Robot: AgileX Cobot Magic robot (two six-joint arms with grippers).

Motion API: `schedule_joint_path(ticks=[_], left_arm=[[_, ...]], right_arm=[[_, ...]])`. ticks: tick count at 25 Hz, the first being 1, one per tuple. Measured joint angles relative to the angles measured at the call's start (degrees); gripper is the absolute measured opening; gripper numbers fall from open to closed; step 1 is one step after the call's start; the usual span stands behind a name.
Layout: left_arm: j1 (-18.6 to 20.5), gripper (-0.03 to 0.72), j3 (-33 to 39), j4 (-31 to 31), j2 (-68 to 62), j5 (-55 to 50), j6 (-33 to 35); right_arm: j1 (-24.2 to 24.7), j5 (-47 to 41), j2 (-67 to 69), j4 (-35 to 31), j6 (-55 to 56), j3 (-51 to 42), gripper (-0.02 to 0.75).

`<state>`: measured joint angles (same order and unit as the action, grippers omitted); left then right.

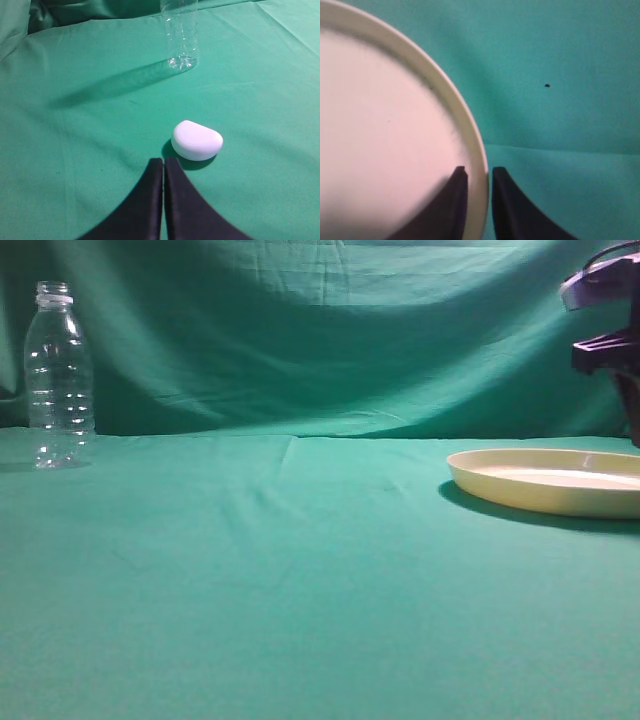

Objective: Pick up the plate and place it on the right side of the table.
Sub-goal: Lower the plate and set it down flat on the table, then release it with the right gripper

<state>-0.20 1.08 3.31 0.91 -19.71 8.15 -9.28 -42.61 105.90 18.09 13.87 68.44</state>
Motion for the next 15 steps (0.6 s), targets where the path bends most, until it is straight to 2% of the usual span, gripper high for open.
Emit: schedule_joint_path(ticks=[2, 4, 8, 12, 15], left_arm=[[0.0, 0.0, 0.0, 0.0, 0.0, 0.0, 0.0], [0.0, 0.0, 0.0, 0.0, 0.0, 0.0, 0.0], [0.0, 0.0, 0.0, 0.0, 0.0, 0.0, 0.0], [0.0, 0.0, 0.0, 0.0, 0.0, 0.0, 0.0], [0.0, 0.0, 0.0, 0.0, 0.0, 0.0, 0.0]], right_arm=[[0.0, -2.47, -0.25, -0.42, 0.0, 1.1, 0.377], [0.0, -5.82, -1.38, -1.01, 0.0, 2.91, 0.457], [0.0, -12.23, -7.29, -3.29, 0.0, 6.61, 0.458], [-0.1, -16.28, -16.52, -5.21, 0.0, 6.85, 0.132], [-0.1, -17.41, -24.5, -8.38, -0.13, 5.69, 0.0]])
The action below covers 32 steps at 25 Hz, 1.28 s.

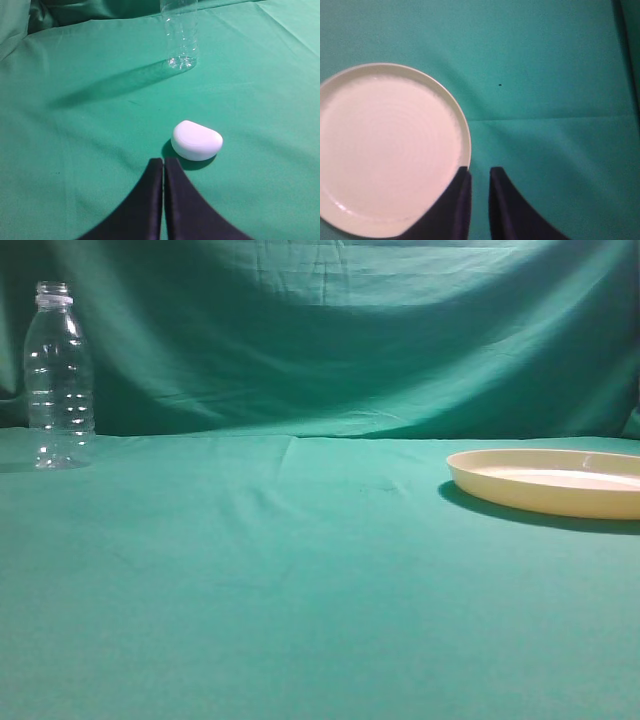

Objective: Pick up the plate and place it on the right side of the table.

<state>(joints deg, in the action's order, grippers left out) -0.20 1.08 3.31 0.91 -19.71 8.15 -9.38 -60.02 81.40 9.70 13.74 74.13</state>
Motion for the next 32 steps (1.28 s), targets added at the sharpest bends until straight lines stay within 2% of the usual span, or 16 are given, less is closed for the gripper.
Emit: schedule_joint_path(ticks=[6, 11, 15, 21, 27, 29, 32], left_arm=[[0.0, 0.0, 0.0, 0.0, 0.0, 0.0, 0.0], [0.0, 0.0, 0.0, 0.0, 0.0, 0.0, 0.0], [0.0, 0.0, 0.0, 0.0, 0.0, 0.0, 0.0], [0.0, 0.0, 0.0, 0.0, 0.0, 0.0, 0.0], [0.0, 0.0, 0.0, 0.0, 0.0, -0.11, 0.0], [0.0, 0.0, 0.0, 0.0, 0.0, -0.11, 0.0], [0.0, 0.0, 0.0, 0.0, 0.0, -0.11, 0.0]], right_arm=[[0.0, 0.26, -15.23, -6.36, -2.44, -9.4, 0.0], [0.0, 3.15, -30.31, -7.35, -2.83, -20.94, 0.0], [0.0, 3.55, -42.61, -7.57, -2.86, -26.79, 0.0], [0.0, 1.55, -58.04, -7.93, -2.97, -29.97, 0.0], [0.0, -7.14, -65.64, -7.1, -2.97, -30.21, 0.0], [0.0, -4.67, -66.74, -6.7, -2.97, -31.34, 0.0], [0.0, 3.81, -67.53, -6.48, -6.09, -35.05, 0.0]])
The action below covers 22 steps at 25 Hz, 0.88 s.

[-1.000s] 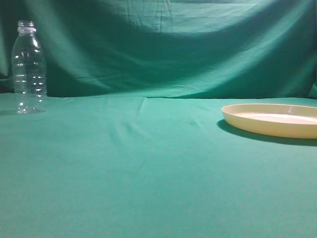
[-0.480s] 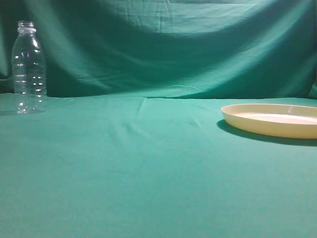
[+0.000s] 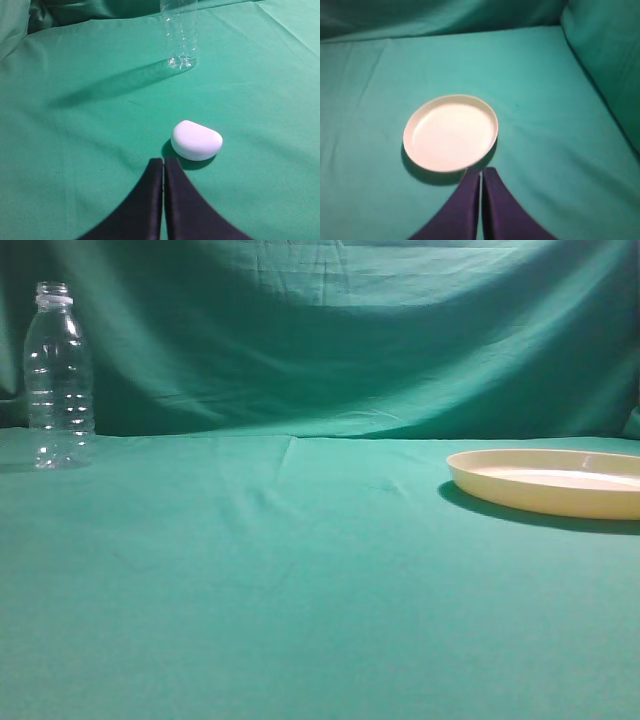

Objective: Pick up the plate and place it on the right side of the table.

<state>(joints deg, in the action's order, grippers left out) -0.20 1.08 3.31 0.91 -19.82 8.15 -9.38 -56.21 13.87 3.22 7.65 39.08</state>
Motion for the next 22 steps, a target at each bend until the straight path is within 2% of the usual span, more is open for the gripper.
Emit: schedule_joint_path(ticks=[5, 9, 15, 22], left_arm=[[0.0, 0.0, 0.0, 0.0, 0.0, 0.0, 0.0], [0.0, 0.0, 0.0, 0.0, 0.0, 0.0, 0.0], [0.0, 0.0, 0.0, 0.0, 0.0, 0.0, 0.0], [0.0, 0.0, 0.0, 0.0, 0.0, 0.0, 0.0]], right_arm=[[0.0, 18.8, -5.44, 0.03, -3.66, -13.41, 0.0], [0.0, 28.81, -12.49, 0.16, -4.02, -25.52, 0.0], [0.0, 36.88, -14.41, 0.26, -4.14, -39.0, 0.0], [0.0, 36.2, -14.51, 0.16, -4.14, -40.57, 0.0]])
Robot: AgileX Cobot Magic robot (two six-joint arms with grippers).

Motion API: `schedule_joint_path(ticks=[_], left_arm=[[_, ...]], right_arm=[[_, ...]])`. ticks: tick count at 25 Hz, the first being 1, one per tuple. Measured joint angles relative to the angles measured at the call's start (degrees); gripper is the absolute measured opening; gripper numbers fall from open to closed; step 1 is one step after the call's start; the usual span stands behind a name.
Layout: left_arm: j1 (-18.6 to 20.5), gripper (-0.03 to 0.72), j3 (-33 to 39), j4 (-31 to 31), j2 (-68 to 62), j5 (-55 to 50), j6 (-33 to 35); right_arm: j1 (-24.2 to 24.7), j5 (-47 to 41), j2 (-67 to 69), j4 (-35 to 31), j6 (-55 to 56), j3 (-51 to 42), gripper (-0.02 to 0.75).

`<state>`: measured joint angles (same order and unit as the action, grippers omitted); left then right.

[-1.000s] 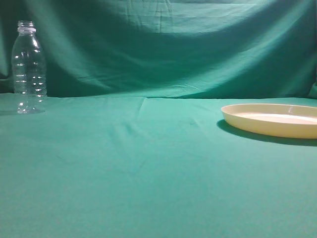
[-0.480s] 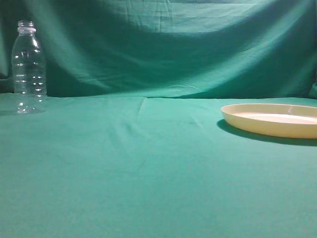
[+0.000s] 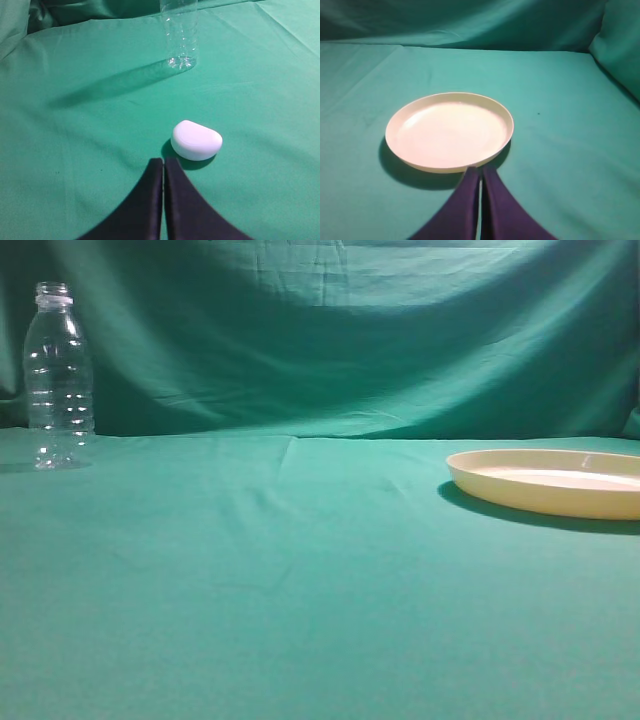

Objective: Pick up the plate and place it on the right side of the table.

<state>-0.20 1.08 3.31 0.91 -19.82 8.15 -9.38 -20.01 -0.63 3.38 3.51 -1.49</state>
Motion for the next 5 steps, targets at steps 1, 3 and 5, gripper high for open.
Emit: schedule_joint_path(ticks=[1, 3, 5], left_arm=[[0.0, 0.0, 0.0, 0.0, 0.0, 0.0, 0.0], [0.0, 0.0, 0.0, 0.0, 0.0, 0.0, 0.0], [0.0, 0.0, 0.0, 0.0, 0.0, 0.0, 0.0]], right_arm=[[0.0, -1.13, 0.0, 0.0, 0.0, 0.0, 0.0], [0.0, -2.04, 0.0, -0.1, 0.0, -0.05, 0.0], [0.0, -2.04, 0.0, -0.1, 0.0, -0.05, 0.0]])
